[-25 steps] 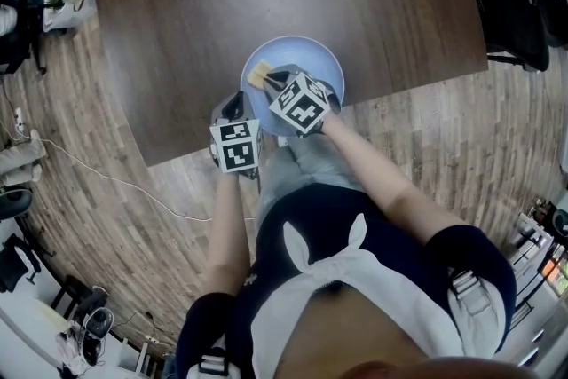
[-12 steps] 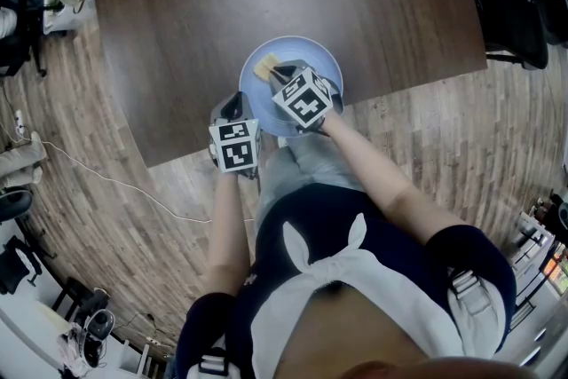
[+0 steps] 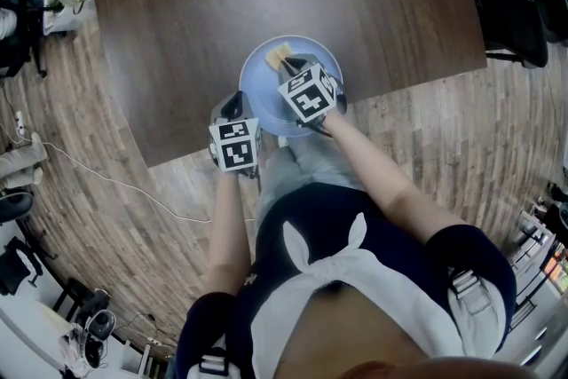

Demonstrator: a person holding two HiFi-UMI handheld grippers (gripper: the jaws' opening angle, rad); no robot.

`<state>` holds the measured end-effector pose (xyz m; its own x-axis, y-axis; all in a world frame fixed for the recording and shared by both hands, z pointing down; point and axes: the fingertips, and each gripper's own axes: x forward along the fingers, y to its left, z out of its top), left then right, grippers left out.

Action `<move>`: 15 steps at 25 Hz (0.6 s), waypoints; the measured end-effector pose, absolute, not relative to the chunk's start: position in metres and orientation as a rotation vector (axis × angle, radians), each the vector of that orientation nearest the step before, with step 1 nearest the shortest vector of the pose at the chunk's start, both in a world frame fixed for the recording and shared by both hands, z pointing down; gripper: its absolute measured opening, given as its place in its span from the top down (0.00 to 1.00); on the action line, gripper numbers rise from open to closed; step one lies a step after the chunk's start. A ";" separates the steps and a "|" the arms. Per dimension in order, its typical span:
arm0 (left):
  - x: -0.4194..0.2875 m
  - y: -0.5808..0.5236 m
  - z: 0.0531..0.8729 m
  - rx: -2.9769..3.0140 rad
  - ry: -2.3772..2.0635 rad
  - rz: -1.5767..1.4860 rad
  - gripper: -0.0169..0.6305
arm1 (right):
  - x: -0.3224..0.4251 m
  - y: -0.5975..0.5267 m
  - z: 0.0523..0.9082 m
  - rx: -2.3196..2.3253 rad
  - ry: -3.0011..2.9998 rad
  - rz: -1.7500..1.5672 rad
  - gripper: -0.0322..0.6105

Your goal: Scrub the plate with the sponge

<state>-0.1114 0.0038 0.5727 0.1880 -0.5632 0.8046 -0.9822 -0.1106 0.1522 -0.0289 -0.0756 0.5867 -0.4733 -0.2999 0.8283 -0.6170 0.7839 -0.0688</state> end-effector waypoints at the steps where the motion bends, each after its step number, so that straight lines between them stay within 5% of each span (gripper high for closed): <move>1: -0.111 0.004 0.573 1.768 -1.459 0.763 0.97 | -0.027 -0.077 0.587 0.695 -2.081 0.457 0.91; 15: -0.113 0.005 0.572 1.766 -1.460 0.769 0.97 | -0.009 -0.088 0.589 0.802 -2.040 0.540 0.91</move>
<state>-0.1130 0.0046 0.5718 0.1847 -0.5609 0.8070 -0.9828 -0.1104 0.1483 -0.0091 -0.0879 0.5894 -0.4279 -0.3395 0.8377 -0.7095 0.7003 -0.0786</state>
